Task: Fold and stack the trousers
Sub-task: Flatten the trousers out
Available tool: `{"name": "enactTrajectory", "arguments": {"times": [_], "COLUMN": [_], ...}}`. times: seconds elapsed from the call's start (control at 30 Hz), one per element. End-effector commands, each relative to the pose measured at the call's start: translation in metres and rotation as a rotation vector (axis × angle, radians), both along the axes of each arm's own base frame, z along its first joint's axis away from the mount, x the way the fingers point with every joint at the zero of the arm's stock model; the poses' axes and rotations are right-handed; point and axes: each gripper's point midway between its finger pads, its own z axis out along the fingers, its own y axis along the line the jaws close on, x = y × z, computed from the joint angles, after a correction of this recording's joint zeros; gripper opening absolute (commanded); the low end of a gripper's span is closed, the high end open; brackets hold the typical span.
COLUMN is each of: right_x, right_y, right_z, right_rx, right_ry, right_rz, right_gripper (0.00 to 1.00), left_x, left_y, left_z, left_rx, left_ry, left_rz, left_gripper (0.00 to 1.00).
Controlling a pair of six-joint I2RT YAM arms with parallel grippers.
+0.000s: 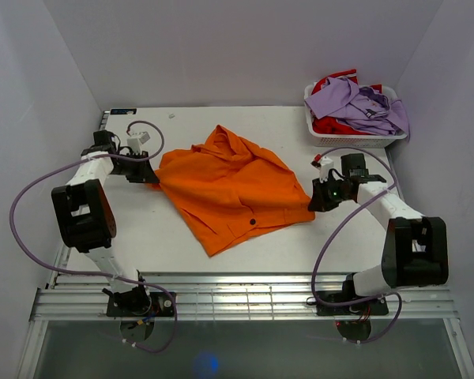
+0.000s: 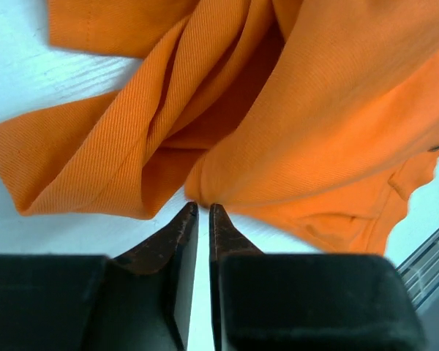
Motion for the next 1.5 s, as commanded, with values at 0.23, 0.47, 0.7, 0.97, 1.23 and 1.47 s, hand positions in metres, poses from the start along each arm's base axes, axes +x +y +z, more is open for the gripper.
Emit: {"name": "enactTrajectory", "arguments": {"times": [0.23, 0.47, 0.7, 0.97, 1.23, 1.47], "right_x": [0.088, 0.121, 0.031, -0.048, -0.095, -0.095], "right_y": [-0.077, -0.079, 0.053, 0.165, 0.206, 0.166], "right_z": [0.012, 0.082, 0.090, 0.024, -0.036, -0.069], "right_rx": [-0.459, -0.474, -0.215, -0.257, -0.410, -0.576], "right_ry": [-0.182, -0.261, -0.216, -0.154, -0.147, -0.152], "right_rz": [0.016, -0.048, 0.330, 0.648, 0.808, 0.788], "right_gripper": [0.08, 0.91, 0.94, 0.96, 0.96, 0.60], "left_x": [-0.021, 0.000, 0.046, 0.080, 0.071, 0.057], "left_y": [0.006, 0.025, 0.037, 0.053, 0.044, 0.025], "left_z": [0.036, 0.027, 0.023, -0.004, -0.021, -0.024], "left_rx": [0.132, 0.200, 0.160, 0.168, 0.126, 0.050], "left_ry": [-0.167, -0.161, -0.122, -0.050, -0.009, 0.003], "left_rz": [-0.148, -0.031, 0.115, 0.211, 0.190, 0.140], "left_gripper": [0.66, 0.73, 0.74, 0.87, 0.86, 0.80]}}
